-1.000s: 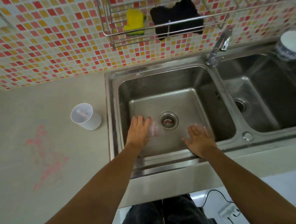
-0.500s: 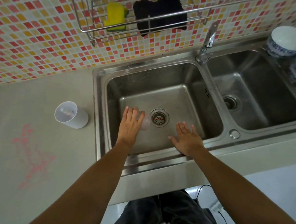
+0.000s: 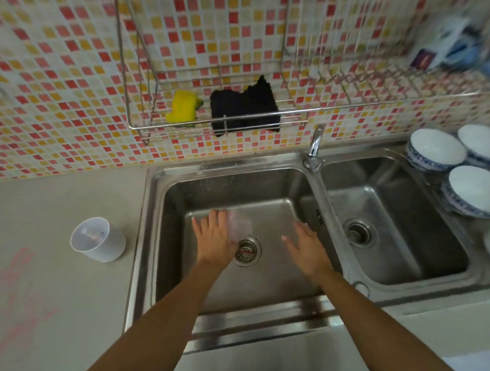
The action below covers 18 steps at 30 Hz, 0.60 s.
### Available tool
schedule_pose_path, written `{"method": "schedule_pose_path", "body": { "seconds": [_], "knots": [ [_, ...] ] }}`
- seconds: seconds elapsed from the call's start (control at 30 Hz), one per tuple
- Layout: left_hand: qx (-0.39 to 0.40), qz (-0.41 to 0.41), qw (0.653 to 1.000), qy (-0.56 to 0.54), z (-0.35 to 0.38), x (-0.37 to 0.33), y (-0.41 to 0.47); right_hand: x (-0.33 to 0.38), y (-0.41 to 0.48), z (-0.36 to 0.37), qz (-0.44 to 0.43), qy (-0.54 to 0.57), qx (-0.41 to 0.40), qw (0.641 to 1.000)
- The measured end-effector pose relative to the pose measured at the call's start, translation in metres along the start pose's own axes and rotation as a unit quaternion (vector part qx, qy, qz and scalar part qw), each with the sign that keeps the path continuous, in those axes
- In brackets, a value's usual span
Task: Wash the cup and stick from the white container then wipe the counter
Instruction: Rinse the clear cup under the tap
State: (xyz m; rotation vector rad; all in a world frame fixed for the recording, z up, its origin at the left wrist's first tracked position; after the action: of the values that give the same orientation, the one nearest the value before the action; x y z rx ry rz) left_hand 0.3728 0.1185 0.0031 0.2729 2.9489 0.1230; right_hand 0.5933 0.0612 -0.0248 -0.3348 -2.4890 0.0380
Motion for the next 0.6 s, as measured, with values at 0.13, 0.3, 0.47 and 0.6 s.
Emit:
{"method": "schedule_pose_path", "body": {
  "seconds": [0.13, 0.3, 0.47, 0.6],
  "knots": [
    [-0.016, -0.015, 0.995, -0.094, -0.018, -0.045, 0.032, -0.009, 0.065, -0.056, 0.028, 0.036, -0.087, 0.995],
    [-0.025, -0.029, 0.981, -0.189, -0.03, -0.092, 0.073, -0.023, 0.13, -0.091, 0.058, 0.055, -0.089, 0.993],
    [-0.025, 0.017, 0.932, -0.361, -0.028, -0.116, 0.098, -0.024, 0.175, -0.09, 0.001, 0.054, -0.018, 0.998],
    [-0.048, 0.069, 0.899, -0.431, -0.042, -0.136, 0.09, -0.028, 0.183, -0.086, -0.039, 0.01, 0.006, 0.999]
  ]
}}
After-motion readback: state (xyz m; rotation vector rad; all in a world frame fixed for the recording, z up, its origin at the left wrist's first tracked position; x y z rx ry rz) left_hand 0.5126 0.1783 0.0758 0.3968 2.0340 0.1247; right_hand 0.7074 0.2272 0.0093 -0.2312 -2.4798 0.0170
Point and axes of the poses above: each hand's wrist, its own y-axis towards the middle knuckle, its own z-axis out of the palm, x = y × z, the point moved 4 cm from there along y, towards the middle knuckle, and after that the axes turned 8 degrees about -x, right-handed, at the moved point
